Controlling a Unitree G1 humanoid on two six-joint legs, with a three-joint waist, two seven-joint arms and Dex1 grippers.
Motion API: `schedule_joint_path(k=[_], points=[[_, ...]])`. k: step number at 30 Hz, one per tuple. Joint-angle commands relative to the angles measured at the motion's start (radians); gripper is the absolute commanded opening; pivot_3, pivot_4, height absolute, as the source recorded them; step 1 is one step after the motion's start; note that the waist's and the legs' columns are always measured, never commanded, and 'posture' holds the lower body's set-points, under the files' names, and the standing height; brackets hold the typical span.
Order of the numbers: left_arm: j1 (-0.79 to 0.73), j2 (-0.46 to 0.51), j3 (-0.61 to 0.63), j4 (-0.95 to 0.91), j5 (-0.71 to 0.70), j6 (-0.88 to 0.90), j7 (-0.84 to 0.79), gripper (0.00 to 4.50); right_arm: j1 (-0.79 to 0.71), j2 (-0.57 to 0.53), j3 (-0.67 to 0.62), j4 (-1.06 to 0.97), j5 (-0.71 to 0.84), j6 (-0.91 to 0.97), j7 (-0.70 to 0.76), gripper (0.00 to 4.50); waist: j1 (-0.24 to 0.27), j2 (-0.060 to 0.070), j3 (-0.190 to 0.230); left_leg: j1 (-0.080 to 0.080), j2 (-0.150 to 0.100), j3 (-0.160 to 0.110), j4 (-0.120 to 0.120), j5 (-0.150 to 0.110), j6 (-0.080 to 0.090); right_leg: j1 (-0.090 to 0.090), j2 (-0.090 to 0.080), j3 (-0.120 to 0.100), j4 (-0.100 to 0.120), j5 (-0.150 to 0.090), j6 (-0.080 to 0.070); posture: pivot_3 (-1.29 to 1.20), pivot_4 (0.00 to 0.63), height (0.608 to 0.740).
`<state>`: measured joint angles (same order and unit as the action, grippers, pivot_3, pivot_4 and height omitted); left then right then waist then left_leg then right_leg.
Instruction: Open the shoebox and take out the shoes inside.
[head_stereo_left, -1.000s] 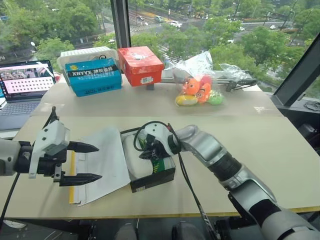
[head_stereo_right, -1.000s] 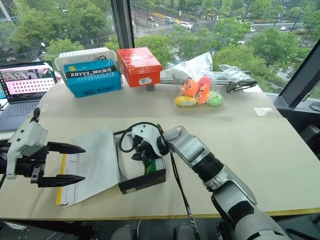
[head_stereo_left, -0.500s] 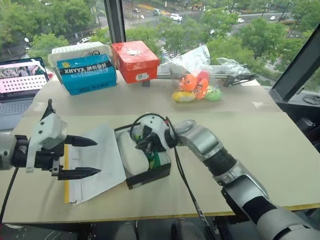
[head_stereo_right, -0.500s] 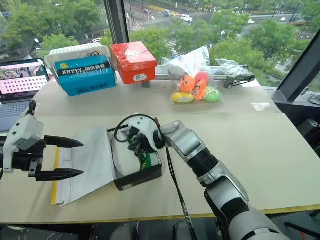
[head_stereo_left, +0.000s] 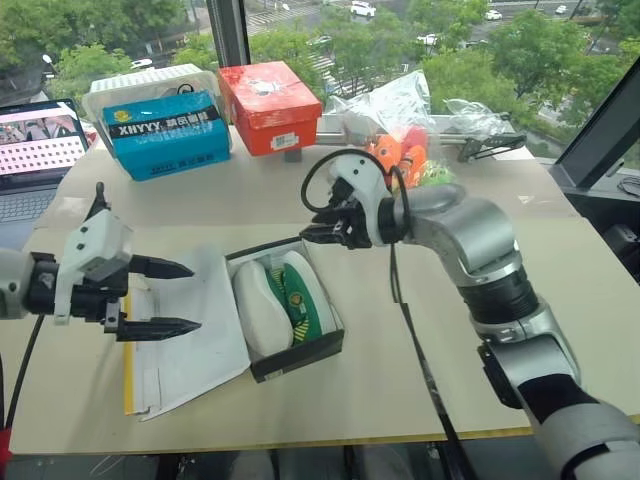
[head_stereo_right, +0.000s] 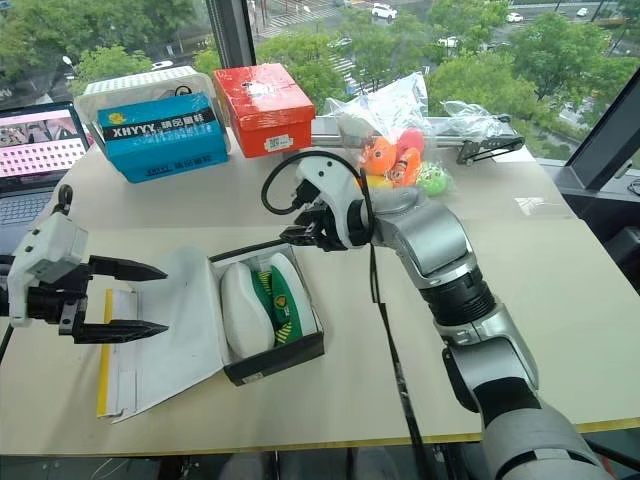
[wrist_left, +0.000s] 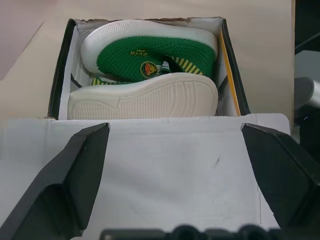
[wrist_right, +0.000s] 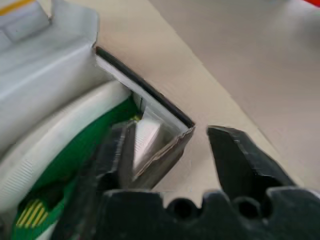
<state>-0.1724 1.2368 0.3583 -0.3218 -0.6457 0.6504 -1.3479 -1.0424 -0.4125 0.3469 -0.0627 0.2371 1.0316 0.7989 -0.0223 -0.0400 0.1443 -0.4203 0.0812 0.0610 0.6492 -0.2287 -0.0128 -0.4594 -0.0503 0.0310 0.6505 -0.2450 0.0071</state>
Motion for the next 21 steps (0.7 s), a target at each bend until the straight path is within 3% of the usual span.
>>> schedule_joint_path(k=[1,2,9,14,21], points=[[-0.057,0.014,-0.036,0.022,0.018,-0.033,-0.003,4.5,-0.037,0.021,0.035,-0.039,-0.035,-0.032,-0.028,4.23,0.001,0.0,0.0,0.0,0.0,0.0,0.0,0.0,0.0,0.0,0.0,0.0,0.0,0.0,0.0,0.0,0.15,0.74],[-0.066,0.012,-0.045,0.027,0.022,-0.037,-0.004,4.5,-0.042,0.025,0.048,-0.038,-0.042,-0.034,-0.027,4.42,0.001,0.0,0.0,0.0,0.0,0.0,0.0,0.0,0.0,0.0,0.0,0.0,0.001,0.0,0.0,0.0,0.15,0.74],[-0.076,0.006,-0.069,0.045,0.035,-0.058,-0.007,4.5,-0.12,0.102,0.059,0.008,-0.031,-0.046,-0.014,4.42,0.001,0.0,0.0,-0.001,0.001,0.0,0.001,0.0,0.0,0.0,0.002,0.001,0.0,0.0,0.0,0.0,0.15,0.74],[-0.06,-0.002,-0.052,0.031,0.027,-0.051,0.004,4.5,-0.084,0.159,0.055,0.107,-0.006,-0.075,0.004,4.42,0.006,0.0,0.0,-0.001,0.002,0.0,0.002,0.0,0.0,0.001,0.002,0.001,0.0,0.0,0.0,0.0,0.15,0.74],[-0.018,-0.007,-0.015,0.021,0.025,-0.043,0.014,4.5,-0.038,0.145,0.097,0.268,-0.063,-0.179,0.045,4.42,0.005,0.0,0.0,-0.001,0.002,0.0,0.003,0.0,0.0,0.001,0.003,0.001,0.001,0.0,0.0,0.0,0.15,0.74]])
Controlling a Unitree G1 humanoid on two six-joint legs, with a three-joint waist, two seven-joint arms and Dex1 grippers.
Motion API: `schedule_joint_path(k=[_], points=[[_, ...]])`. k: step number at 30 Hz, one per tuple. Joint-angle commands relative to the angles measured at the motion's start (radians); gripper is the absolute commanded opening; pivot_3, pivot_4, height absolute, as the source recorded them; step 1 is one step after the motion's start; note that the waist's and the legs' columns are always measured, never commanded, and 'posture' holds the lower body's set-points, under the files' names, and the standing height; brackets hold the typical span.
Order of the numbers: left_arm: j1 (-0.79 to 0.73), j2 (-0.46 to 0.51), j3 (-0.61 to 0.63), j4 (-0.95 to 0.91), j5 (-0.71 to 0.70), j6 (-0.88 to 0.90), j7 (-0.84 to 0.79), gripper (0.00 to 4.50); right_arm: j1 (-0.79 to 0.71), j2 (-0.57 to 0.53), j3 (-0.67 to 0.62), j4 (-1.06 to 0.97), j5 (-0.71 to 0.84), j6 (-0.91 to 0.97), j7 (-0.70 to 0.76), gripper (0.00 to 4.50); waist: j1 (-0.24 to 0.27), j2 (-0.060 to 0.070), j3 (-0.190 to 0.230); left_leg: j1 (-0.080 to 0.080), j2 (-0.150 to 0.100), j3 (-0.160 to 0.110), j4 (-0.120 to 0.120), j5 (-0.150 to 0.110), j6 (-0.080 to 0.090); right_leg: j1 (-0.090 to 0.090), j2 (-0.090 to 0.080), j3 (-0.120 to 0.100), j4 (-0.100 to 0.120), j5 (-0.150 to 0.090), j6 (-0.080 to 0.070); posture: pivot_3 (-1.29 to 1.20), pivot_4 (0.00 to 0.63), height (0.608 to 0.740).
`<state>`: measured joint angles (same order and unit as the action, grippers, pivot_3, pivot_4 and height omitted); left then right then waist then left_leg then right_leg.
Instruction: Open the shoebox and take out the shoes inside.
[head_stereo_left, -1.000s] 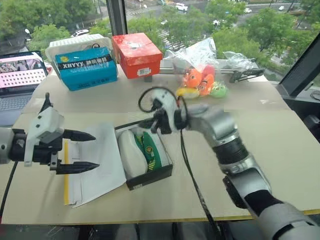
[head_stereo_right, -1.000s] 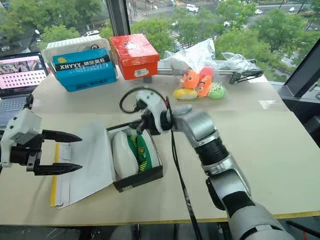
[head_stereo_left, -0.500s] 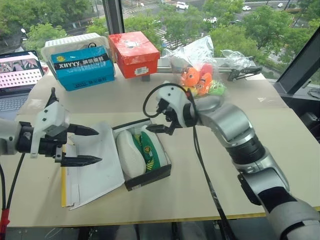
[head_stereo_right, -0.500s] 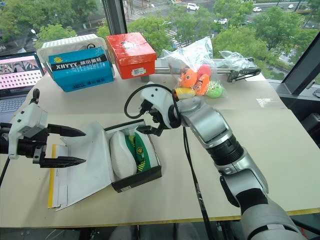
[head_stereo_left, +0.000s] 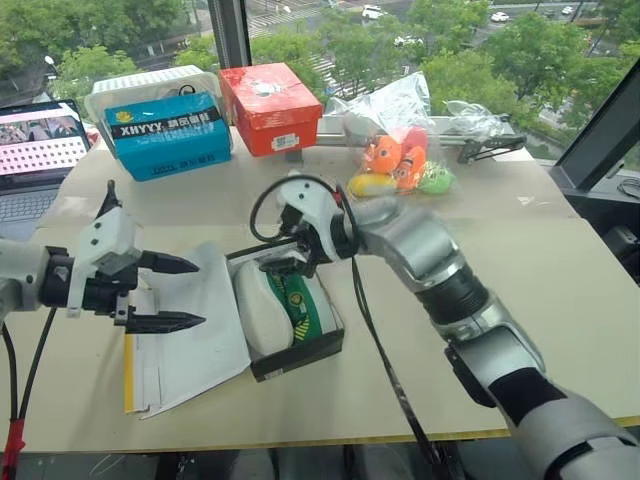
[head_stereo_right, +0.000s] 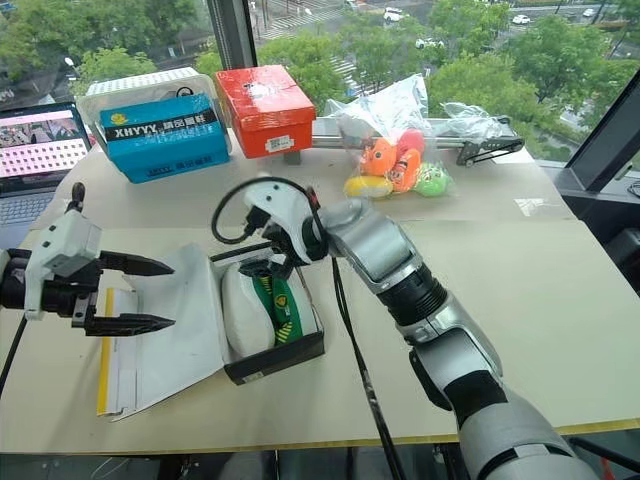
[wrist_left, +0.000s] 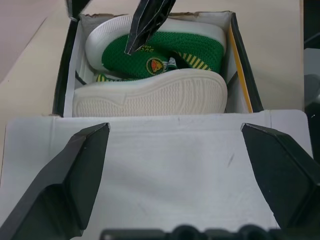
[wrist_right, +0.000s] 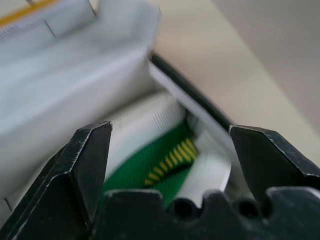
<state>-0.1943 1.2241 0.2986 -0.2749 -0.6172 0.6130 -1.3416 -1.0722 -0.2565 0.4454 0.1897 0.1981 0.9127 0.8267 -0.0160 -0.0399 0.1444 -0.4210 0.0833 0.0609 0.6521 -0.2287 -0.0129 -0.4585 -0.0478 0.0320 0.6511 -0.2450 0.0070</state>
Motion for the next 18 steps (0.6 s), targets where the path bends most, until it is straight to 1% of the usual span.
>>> schedule_joint_path(k=[1,5,6,7,16,18], points=[[0.007,0.005,0.047,-0.028,-0.004,-0.004,0.009,4.5,-0.004,-0.017,0.008,0.033,-0.033,-0.074,0.025,4.42,-0.002,0.0,0.0,0.0,0.0,0.0,0.0,0.0,0.0,0.0,0.0,0.0,0.0,0.0,0.0,0.0,0.15,0.74],[0.015,0.004,0.049,-0.035,-0.004,-0.004,0.016,4.5,0.016,-0.023,0.026,0.068,-0.058,-0.096,0.042,4.42,-0.004,0.0,0.0,0.001,0.0,0.0,0.0,0.0,0.0,0.0,0.001,0.001,0.001,0.0,0.0,0.0,0.15,0.74],[0.015,0.004,0.048,-0.038,-0.005,-0.003,0.019,4.5,0.023,-0.024,0.03,0.072,-0.063,-0.097,0.045,4.42,-0.003,0.0,0.0,0.001,0.0,0.0,0.0,0.0,0.0,0.0,0.001,0.001,0.006,0.0,0.0,0.0,0.15,0.74],[0.016,0.003,0.049,-0.042,-0.006,-0.002,0.021,4.5,0.03,-0.026,0.036,0.074,-0.07,-0.099,0.049,4.42,-0.003,0.0,0.0,0.001,0.0,0.0,0.001,0.0,0.0,0.0,0.001,0.001,0.007,0.0,0.0,0.0,0.15,0.74],[0.042,-0.007,0.06,-0.072,-0.016,0.002,0.04,4.5,0.084,-0.063,0.118,0.008,-0.128,-0.092,0.103,4.42,0.005,0.0,0.0,0.002,0.0,0.0,0.009,-0.001,0.0,0.002,0.001,0.002,0.009,0.0,0.0,0.0,0.15,0.74],[0.046,-0.007,0.061,-0.074,-0.018,0.001,0.043,4.5,0.088,-0.06,0.127,-0.005,-0.133,-0.089,0.112,3.91,0.005,0.0,0.0,0.004,0.0,0.0,0.009,-0.001,0.0,0.003,0.001,0.003,0.012,0.0,0.0,0.0,0.15,0.74]])
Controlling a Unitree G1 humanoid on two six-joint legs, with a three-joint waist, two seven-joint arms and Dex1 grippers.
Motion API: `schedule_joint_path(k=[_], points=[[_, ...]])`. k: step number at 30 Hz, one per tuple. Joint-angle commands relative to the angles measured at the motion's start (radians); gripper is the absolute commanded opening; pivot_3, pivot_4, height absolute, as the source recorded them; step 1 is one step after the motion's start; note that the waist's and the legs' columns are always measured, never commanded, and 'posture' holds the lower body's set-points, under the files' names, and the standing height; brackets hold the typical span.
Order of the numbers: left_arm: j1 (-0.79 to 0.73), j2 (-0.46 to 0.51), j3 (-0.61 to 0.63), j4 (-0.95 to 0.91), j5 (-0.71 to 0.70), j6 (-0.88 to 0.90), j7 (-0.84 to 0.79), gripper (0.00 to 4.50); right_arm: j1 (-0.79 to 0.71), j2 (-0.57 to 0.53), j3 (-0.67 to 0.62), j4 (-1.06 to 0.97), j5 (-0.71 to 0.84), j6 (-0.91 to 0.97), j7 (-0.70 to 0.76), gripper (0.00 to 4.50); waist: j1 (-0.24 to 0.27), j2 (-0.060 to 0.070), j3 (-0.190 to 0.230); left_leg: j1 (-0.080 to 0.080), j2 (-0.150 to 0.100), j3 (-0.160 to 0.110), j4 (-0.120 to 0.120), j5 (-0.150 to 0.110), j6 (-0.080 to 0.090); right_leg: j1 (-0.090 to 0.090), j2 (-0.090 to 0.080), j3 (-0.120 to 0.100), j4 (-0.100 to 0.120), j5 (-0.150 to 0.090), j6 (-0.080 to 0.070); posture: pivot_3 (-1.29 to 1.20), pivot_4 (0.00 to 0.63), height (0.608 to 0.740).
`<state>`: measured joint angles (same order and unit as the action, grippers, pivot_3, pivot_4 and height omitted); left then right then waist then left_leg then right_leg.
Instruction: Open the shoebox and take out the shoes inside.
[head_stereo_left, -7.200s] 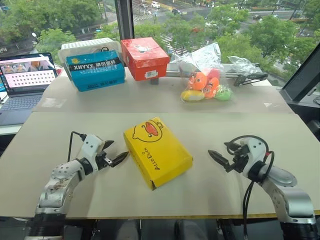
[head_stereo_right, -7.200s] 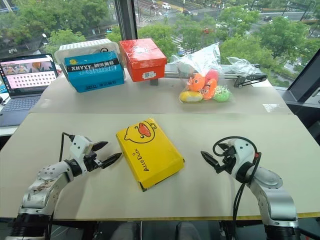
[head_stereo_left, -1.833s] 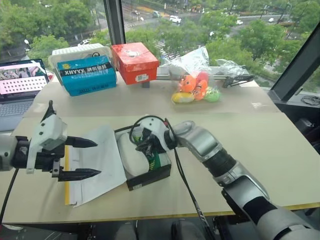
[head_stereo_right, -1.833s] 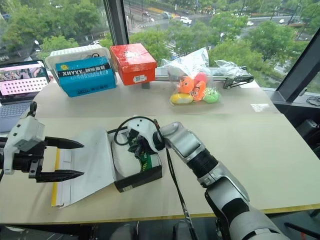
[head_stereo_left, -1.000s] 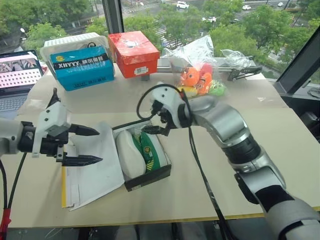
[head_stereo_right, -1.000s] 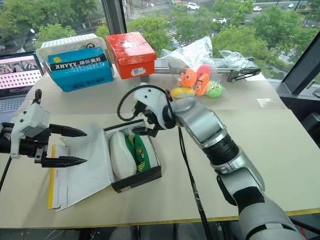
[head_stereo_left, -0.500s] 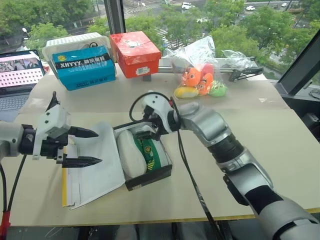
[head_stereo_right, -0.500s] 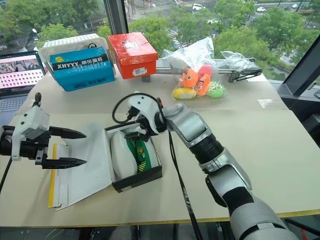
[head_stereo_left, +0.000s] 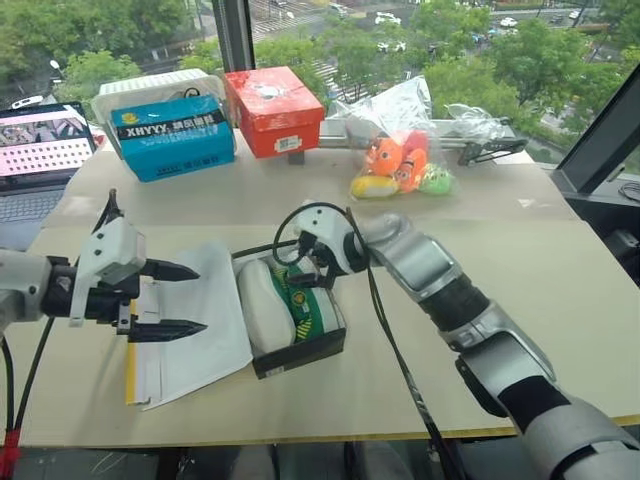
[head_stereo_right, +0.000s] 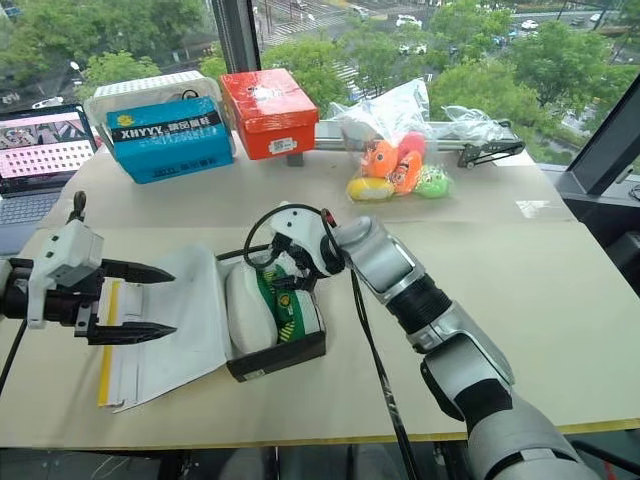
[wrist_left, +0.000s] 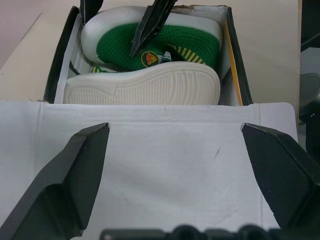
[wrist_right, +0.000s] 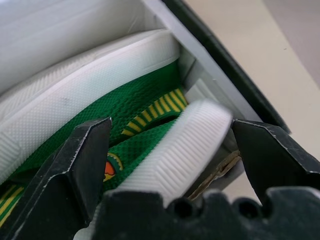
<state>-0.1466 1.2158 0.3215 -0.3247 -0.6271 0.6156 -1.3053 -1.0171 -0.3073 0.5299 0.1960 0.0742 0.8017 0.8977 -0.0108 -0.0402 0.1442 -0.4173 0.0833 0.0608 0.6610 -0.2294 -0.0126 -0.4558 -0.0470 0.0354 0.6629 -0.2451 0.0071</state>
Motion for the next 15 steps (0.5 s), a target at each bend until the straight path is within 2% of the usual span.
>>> schedule_joint_path(k=[1,10,11,15], points=[[0.0,0.002,0.039,-0.026,-0.008,-0.002,0.007,4.5,0.033,-0.008,0.044,-0.015,-0.013,0.022,0.045,3.76,-0.001,0.0,0.0,0.002,0.0,0.0,0.0,0.0,0.0,0.001,0.0,0.001,0.001,0.0,0.0,0.0,0.15,0.74],[-0.006,0.003,0.033,-0.014,-0.001,-0.01,0.007,4.5,0.012,0.026,0.004,0.016,-0.045,-0.013,0.006,0.86,-0.003,0.0,0.0,0.007,0.0,0.001,0.0,0.0,0.0,0.004,0.002,0.004,0.002,0.0,0.0,0.0,0.15,0.74],[-0.006,0.003,0.032,-0.013,0.0,-0.011,0.006,4.5,0.006,0.033,-0.006,0.018,-0.045,-0.015,-0.003,0.73,-0.004,0.0,0.0,0.007,0.0,0.001,0.0,0.0,0.0,0.004,0.002,0.004,0.002,0.0,-0.001,0.0,0.15,0.74],[-0.01,0.001,0.028,-0.007,0.002,-0.015,0.005,4.5,-0.022,0.067,-0.062,0.02,-0.038,-0.029,-0.047,0.71,-0.011,0.0,0.0,0.008,0.0,0.001,0.0,0.0,0.0,0.004,0.003,0.004,0.002,0.0,-0.001,0.0,0.15,0.74]])
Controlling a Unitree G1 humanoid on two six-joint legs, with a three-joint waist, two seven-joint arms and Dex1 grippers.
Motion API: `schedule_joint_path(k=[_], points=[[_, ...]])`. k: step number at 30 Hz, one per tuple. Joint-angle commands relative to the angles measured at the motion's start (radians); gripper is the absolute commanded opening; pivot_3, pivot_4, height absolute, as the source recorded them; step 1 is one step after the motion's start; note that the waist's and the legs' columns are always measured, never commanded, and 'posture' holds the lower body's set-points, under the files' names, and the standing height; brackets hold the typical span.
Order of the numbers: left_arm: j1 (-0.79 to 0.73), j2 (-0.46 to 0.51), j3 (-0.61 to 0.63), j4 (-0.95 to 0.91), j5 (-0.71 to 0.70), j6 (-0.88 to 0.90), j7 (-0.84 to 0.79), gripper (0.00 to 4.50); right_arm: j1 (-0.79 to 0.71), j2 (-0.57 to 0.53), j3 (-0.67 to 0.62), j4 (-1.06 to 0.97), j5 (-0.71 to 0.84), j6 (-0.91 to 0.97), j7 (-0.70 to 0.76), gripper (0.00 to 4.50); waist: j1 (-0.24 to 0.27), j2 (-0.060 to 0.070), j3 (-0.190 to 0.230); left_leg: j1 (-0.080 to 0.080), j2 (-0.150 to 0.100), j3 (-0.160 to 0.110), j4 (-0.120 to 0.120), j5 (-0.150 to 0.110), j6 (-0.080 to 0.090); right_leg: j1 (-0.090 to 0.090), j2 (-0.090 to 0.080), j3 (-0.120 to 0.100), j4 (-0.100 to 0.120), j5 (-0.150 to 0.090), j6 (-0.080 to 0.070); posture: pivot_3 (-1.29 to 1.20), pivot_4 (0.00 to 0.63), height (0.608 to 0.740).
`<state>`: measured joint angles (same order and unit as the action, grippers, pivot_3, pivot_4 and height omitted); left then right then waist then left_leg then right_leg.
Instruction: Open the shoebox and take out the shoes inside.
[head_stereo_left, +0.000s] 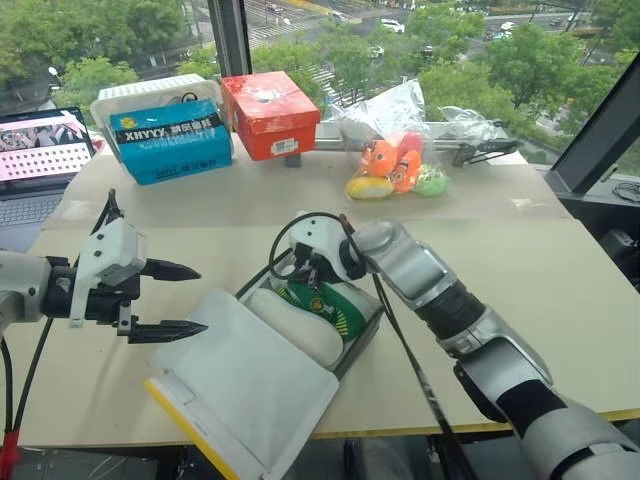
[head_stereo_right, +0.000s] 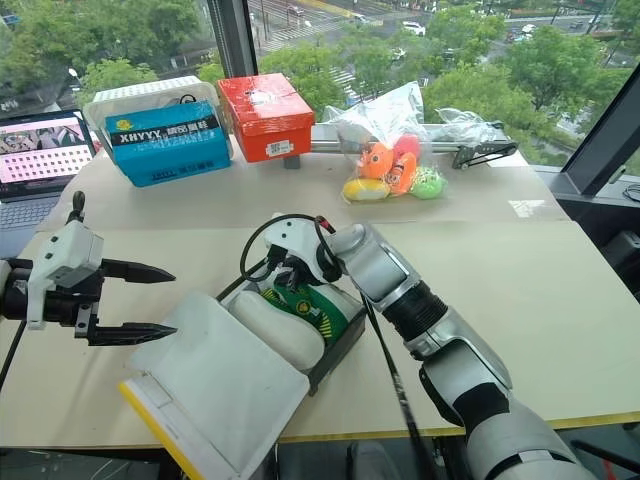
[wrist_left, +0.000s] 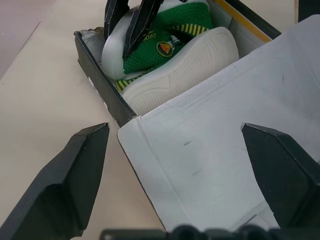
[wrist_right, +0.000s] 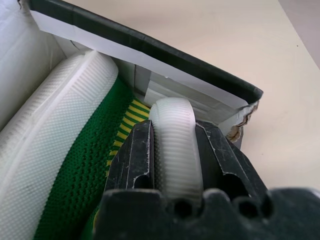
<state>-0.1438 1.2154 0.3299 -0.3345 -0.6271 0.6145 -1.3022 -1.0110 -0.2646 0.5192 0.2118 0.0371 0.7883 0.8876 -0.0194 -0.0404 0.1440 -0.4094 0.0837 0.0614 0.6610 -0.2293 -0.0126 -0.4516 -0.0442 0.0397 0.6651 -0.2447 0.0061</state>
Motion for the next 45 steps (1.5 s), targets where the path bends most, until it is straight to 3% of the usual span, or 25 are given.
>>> schedule_joint_path(k=[1,12,16,20,29,32,39,45], points=[[-0.014,0.002,0.018,0.005,0.003,-0.016,0.001,4.5,-0.044,0.041,-0.083,0.01,0.006,-0.023,-0.061,0.71,-0.003,0.0,0.0,0.0,0.0,0.0,0.0,0.0,0.0,0.0,0.0,0.0,0.0,0.0,0.0,0.0,0.15,0.74],[-0.066,0.005,-0.02,0.034,0.013,-0.031,-0.01,4.5,-0.203,0.16,-0.333,0.163,0.037,-0.188,-0.303,0.71,-0.008,0.001,0.0,-0.007,0.0,0.0,0.0,0.0,0.0,-0.006,0.0,0.0,-0.001,0.0,0.0,0.0,0.15,0.74],[-0.096,0.009,-0.04,0.048,0.021,-0.04,-0.019,4.5,-0.235,0.184,-0.476,0.157,0.167,-0.063,-0.307,0.71,-0.007,0.0,0.001,-0.007,0.0,0.0,0.0,0.0,0.0,-0.006,0.0,0.0,-0.001,0.0,0.0,0.0,0.15,0.74],[-0.124,0.005,-0.061,0.059,0.027,-0.045,-0.023,4.5,-0.111,0.091,-0.259,0.066,0.111,-0.062,-0.118,0.71,-0.006,0.0,0.001,-0.007,0.0,0.0,0.0,0.0,0.0,-0.005,0.0,0.0,-0.001,0.0,0.0,0.0,0.15,0.74],[-0.133,0.007,-0.063,0.062,0.031,-0.045,-0.03,4.5,-0.089,0.142,-0.425,0.019,0.217,-0.015,-0.22,0.71,-0.028,0.001,0.001,-0.006,0.0,0.0,0.0,0.0,0.0,-0.005,0.001,0.002,0.0,0.0,0.0,0.0,0.15,0.74],[-0.131,0.008,-0.063,0.062,0.032,-0.045,-0.032,4.5,-0.116,0.152,-0.546,0.05,0.275,-0.02,-0.284,0.71,-0.024,0.001,0.001,-0.006,0.0,0.0,0.0,0.0,0.0,-0.005,0.001,0.002,-0.001,0.0,0.0,0.0,0.15,0.74],[-0.149,0.006,-0.077,0.068,0.031,-0.044,-0.037,4.5,-0.219,0.114,-0.877,0.107,0.534,0.115,-0.386,0.71,-0.021,0.001,0.002,-0.007,0.0,0.0,0.0,0.0,0.0,-0.005,0.001,0.002,0.0,0.0,0.0,0.0,0.15,0.74],[-0.193,0.008,-0.109,0.087,0.032,-0.047,-0.059,4.5,-0.215,-0.05,-0.901,0.089,0.553,0.169,-0.389,0.71,-0.02,0.001,0.002,-0.007,0.0,0.0,-0.001,0.0,0.0,-0.005,0.001,0.002,-0.001,0.0,0.0,0.0,0.15,0.74]])
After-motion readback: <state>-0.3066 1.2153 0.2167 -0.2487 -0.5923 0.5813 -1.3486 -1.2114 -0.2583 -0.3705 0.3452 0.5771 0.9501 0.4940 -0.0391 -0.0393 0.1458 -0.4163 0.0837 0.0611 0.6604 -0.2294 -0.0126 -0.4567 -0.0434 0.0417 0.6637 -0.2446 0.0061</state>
